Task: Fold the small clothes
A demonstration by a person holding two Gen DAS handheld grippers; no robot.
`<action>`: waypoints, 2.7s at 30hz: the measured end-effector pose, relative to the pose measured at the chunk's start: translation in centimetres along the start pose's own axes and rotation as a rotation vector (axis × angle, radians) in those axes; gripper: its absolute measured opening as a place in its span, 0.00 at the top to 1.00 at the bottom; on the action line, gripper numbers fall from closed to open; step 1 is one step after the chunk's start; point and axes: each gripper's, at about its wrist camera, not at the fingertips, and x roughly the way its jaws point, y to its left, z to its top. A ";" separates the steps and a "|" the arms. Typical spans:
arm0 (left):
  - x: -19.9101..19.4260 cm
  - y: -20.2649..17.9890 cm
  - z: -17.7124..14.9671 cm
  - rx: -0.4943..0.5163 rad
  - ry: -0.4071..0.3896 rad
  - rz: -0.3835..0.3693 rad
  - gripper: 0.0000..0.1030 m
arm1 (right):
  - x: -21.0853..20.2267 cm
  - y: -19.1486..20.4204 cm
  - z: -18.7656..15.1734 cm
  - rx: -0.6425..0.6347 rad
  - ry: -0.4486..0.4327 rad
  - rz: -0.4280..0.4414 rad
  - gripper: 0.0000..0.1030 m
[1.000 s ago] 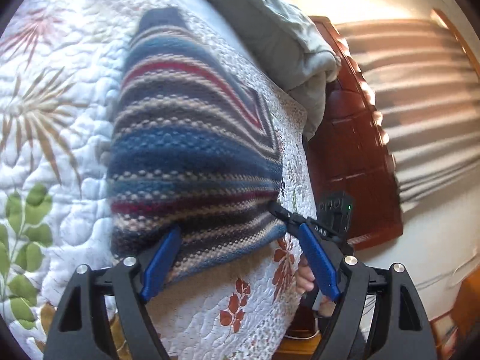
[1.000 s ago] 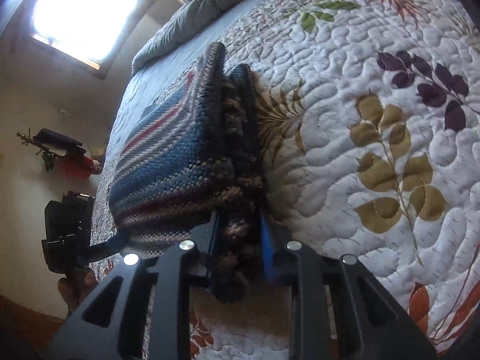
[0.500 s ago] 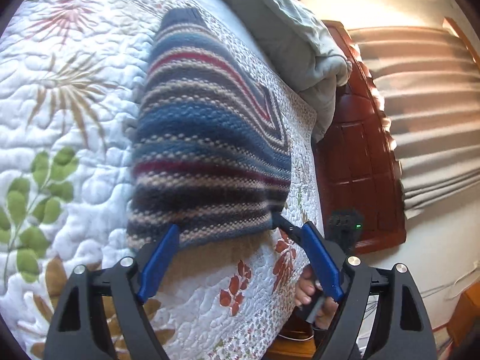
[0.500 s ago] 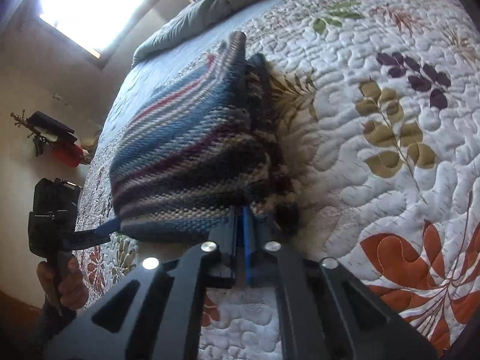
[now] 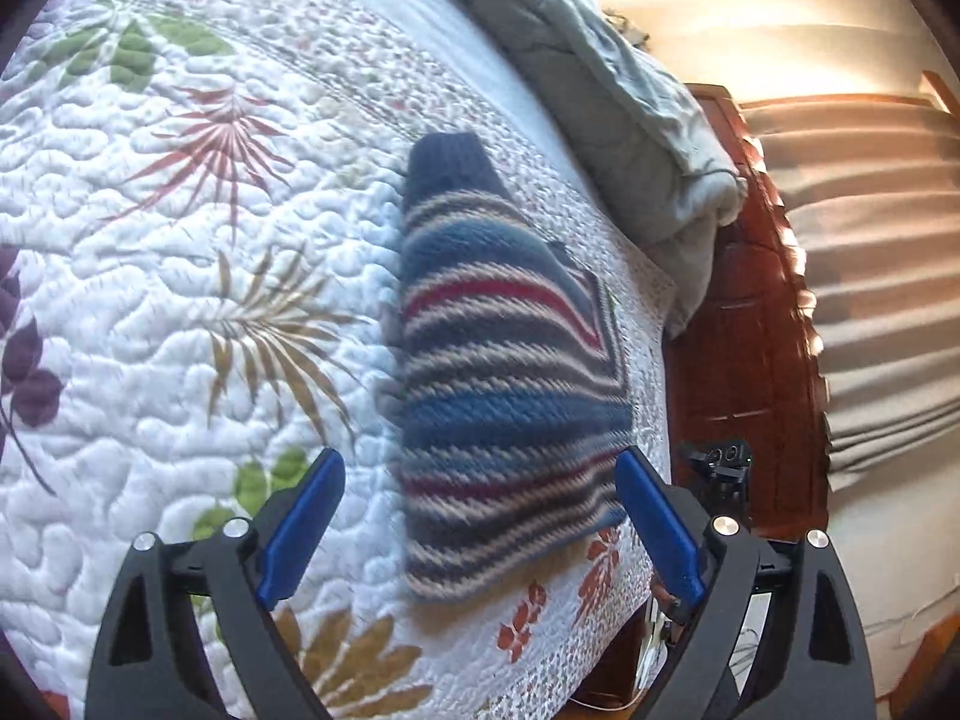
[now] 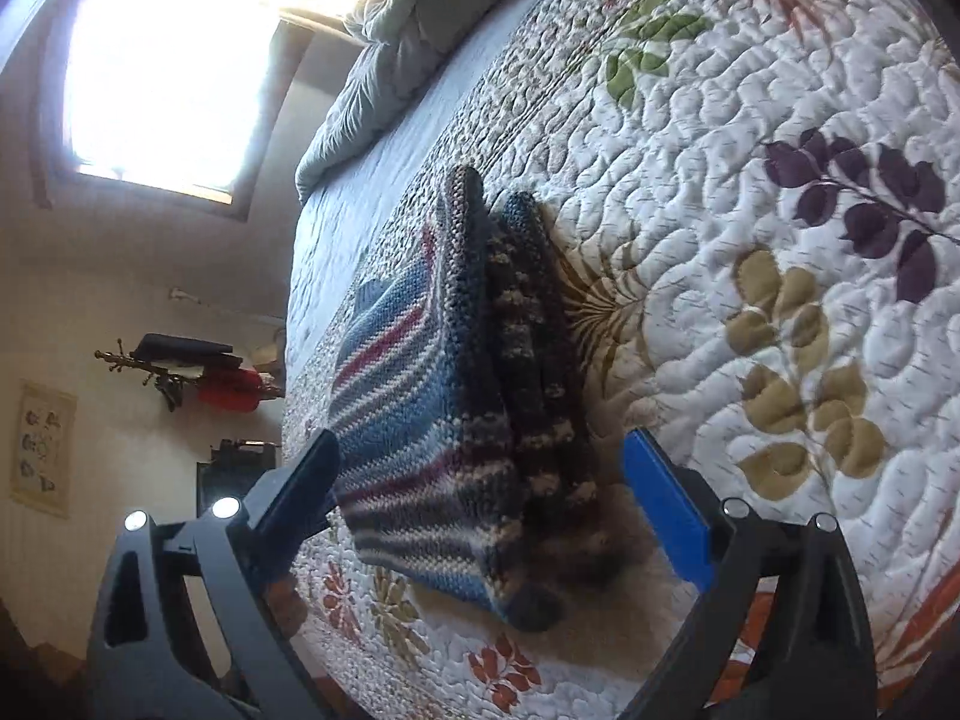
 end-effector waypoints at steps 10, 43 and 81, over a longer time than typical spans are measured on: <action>3.9 0.7 3.5 -0.029 0.055 -0.049 0.11 | 5.3 1.3 3.6 0.006 0.087 0.001 0.08; 2.1 -5.2 3.8 0.191 0.133 0.132 0.48 | 10.6 15.0 -0.3 -0.292 0.087 -0.116 0.62; -30.2 13.8 -17.0 0.085 -0.300 0.226 0.22 | 23.4 26.9 -24.9 -0.421 0.222 -0.032 0.19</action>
